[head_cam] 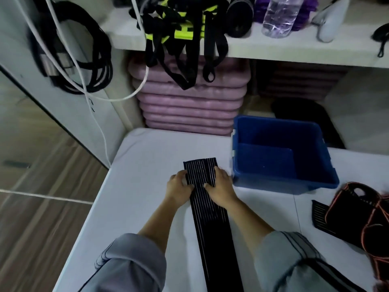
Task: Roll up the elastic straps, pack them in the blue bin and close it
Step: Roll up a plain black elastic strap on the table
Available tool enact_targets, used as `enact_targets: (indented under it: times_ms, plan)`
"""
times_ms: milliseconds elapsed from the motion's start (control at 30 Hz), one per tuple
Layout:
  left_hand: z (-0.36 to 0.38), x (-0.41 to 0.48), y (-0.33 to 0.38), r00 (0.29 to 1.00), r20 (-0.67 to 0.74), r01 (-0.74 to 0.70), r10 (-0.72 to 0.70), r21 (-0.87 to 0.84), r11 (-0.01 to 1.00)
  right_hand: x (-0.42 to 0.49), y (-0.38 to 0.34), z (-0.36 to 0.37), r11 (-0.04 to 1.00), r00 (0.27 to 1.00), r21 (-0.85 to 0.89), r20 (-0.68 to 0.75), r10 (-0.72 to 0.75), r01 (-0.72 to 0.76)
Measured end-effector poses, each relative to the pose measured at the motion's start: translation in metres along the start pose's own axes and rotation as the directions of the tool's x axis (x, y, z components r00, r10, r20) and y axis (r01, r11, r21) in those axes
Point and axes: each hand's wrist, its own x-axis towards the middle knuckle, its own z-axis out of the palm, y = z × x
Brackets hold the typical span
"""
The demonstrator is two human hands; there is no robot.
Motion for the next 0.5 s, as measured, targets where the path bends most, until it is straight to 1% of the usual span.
enact_targets:
  times_ms: [100, 267, 333, 400, 500]
  plan:
    - [0.001, 0.011, 0.005, 0.999, 0.013, -0.039, 0.039, 0.005, 0.999, 0.007, -0.003, 0.000, 1.000, 0.999, 0.004, -0.017, 0.029, -0.029]
    - [0.004, 0.020, 0.013, 0.998, 0.024, -0.057, 0.059, -0.076, 0.996, 0.015, -0.005, -0.001, 0.993, 0.999, 0.109, -0.006, 0.039, -0.039]
    - [0.007, 0.024, 0.016, 0.998, 0.018, -0.062, 0.064, -0.087, 0.994, 0.030, 0.012, 0.009, 0.987, 0.998, 0.147, 0.007, 0.063, -0.063]
    - [0.008, 0.027, 0.018, 0.998, 0.000, -0.059, 0.060, -0.099, 0.993, 0.034, 0.014, 0.009, 0.992, 0.998, 0.115, 0.009, 0.057, -0.058]
    - [0.009, 0.029, 0.018, 0.999, -0.038, -0.036, 0.031, -0.125, 0.992, 0.022, -0.005, -0.005, 0.993, 1.000, 0.117, -0.008, 0.026, -0.025]
